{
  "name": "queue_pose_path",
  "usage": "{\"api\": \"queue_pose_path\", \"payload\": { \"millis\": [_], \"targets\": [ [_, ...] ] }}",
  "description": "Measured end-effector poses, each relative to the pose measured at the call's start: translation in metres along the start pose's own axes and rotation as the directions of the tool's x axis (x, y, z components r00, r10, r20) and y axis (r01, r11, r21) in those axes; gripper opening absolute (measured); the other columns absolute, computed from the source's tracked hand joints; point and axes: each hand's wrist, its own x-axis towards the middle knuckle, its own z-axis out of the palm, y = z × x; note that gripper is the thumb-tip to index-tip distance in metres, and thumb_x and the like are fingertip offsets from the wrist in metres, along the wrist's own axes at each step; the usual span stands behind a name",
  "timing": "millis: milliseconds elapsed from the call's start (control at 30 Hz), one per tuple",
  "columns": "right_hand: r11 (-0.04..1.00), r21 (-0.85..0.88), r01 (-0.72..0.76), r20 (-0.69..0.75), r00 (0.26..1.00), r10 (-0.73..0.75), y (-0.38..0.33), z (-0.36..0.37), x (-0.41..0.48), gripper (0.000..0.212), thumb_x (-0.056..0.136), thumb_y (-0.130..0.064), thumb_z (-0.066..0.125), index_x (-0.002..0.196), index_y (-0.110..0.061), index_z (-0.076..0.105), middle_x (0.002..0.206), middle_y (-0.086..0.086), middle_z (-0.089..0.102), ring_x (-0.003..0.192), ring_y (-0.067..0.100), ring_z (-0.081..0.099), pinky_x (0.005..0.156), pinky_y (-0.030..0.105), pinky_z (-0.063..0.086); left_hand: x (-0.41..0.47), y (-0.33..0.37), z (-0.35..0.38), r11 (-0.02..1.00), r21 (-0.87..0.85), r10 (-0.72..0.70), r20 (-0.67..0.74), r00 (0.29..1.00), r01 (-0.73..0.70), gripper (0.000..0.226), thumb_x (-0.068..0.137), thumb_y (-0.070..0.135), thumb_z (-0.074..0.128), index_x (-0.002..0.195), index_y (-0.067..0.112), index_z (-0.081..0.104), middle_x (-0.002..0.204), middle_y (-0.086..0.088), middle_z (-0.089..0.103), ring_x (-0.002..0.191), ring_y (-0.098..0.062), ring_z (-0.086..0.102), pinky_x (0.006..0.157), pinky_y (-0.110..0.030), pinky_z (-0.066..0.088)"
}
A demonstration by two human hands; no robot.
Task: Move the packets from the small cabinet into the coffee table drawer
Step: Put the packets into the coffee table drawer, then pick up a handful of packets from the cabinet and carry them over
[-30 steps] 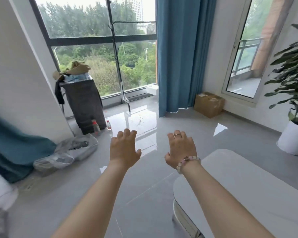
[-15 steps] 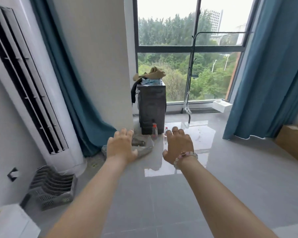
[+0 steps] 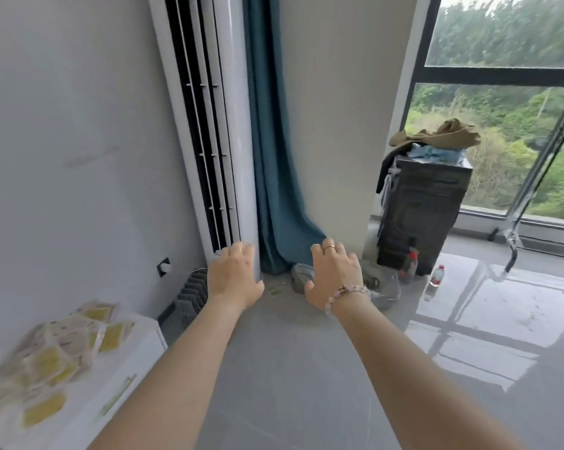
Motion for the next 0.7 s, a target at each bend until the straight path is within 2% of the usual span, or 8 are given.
{"api": "queue_pose_path", "payload": {
  "millis": [100,333,533,700],
  "targets": [
    [0.995,0.024,0.092,-0.004,0.996,-0.092,-0.018,0.007,0.052,0.048,0.085,-0.034,0.055,0.127,-0.014,0.041,0.135,0.007,0.039,0.122,0.023,0.040,0.094,0.034,0.039,0.029,-0.034,0.004,0.992,0.027,-0.119,-0.008,0.993,0.119,0.057,0.085,0.042,0.058,0.133,0.018,0.040,0.124,-0.002,0.045,0.110,-0.020,0.048,0.078,-0.028,0.043],
    [0.961,0.103,0.258,-0.011,0.966,-0.259,-0.067,0.020,0.154,0.048,0.086,-0.035,0.054,0.127,-0.013,0.044,0.133,0.006,0.041,0.122,0.023,0.042,0.097,0.035,0.038,0.064,-0.101,0.009,0.934,0.131,-0.331,-0.044,0.943,0.334,0.057,0.085,0.045,0.057,0.132,0.019,0.040,0.126,-0.002,0.045,0.111,-0.022,0.048,0.080,-0.031,0.043],
    [0.875,0.155,0.459,0.023,0.884,-0.467,-0.157,0.050,0.190,0.046,0.086,-0.033,0.053,0.126,-0.012,0.045,0.130,0.007,0.043,0.118,0.023,0.043,0.096,0.035,0.037,0.047,-0.173,0.022,0.832,0.206,-0.527,0.001,0.850,0.515,0.060,0.084,0.047,0.058,0.134,0.019,0.039,0.129,-0.002,0.042,0.112,-0.021,0.047,0.080,-0.031,0.044],
    [0.796,0.205,0.570,0.025,0.810,-0.586,-0.234,0.063,0.208,0.047,0.085,-0.032,0.054,0.127,-0.012,0.044,0.129,0.007,0.042,0.119,0.023,0.042,0.094,0.034,0.036,0.032,-0.237,0.024,0.751,0.272,-0.623,-0.009,0.782,0.602,0.060,0.085,0.047,0.057,0.135,0.019,0.038,0.129,0.000,0.041,0.114,-0.020,0.045,0.080,-0.029,0.041]
  ]
}}
